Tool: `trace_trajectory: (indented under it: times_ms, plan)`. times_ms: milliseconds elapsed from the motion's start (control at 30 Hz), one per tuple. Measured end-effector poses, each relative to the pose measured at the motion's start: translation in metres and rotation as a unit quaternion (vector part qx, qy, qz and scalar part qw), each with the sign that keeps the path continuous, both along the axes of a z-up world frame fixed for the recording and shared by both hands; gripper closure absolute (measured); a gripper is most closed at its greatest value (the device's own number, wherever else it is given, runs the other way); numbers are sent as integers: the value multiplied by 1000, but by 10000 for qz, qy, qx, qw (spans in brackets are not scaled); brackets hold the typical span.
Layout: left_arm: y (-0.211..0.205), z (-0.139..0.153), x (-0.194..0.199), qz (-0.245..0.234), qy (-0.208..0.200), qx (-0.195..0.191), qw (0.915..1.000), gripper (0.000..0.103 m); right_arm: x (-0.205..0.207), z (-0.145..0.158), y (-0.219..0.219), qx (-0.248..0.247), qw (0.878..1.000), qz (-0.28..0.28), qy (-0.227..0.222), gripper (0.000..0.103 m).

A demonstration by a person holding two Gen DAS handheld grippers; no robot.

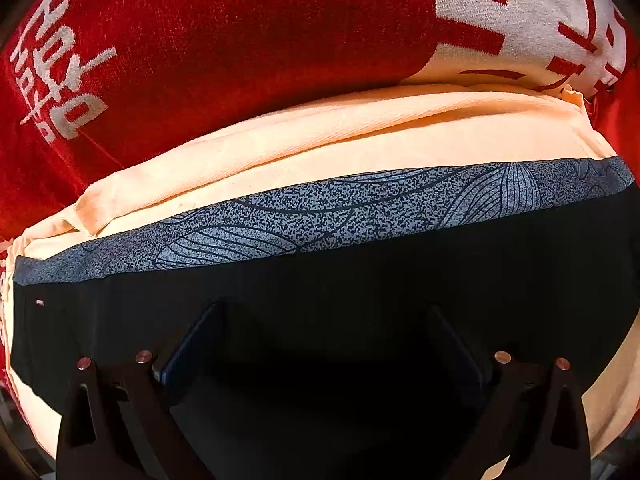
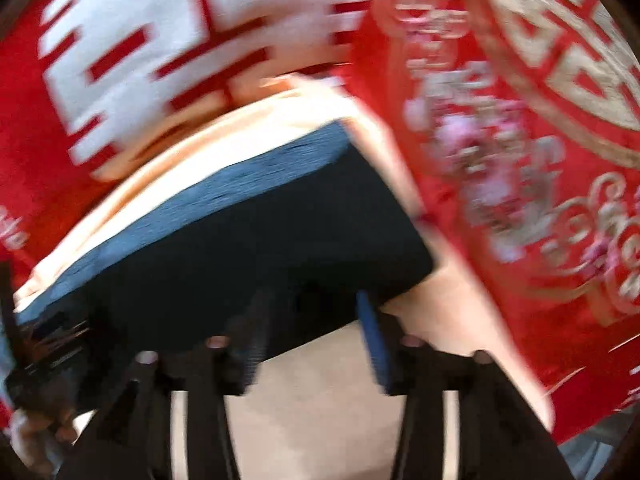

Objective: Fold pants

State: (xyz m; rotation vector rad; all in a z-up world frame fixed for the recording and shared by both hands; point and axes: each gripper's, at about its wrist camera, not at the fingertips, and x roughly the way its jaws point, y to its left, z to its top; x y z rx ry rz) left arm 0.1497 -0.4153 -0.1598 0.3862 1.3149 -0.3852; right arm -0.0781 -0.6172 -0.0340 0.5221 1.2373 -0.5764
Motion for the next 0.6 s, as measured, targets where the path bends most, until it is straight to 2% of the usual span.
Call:
trace_trajectory:
  times_ms: [67, 233, 400, 600]
  plan:
    - [0, -1, -2, 18, -11, -5, 10000, 1, 4, -8, 18, 257, 9995, 193, -54, 49]
    - [2, -1, -4, 46, 13, 9, 10000, 1, 9, -32, 33, 242, 9994, 193, 171, 49]
    - [-2, -7, 2, 41, 15, 11, 10000, 1, -2, -25, 34, 268, 9993, 249, 103, 49]
    - [-2, -11, 5, 50, 25, 15, 10000, 1, -3, -33, 18, 494, 9987, 8, 81, 48]
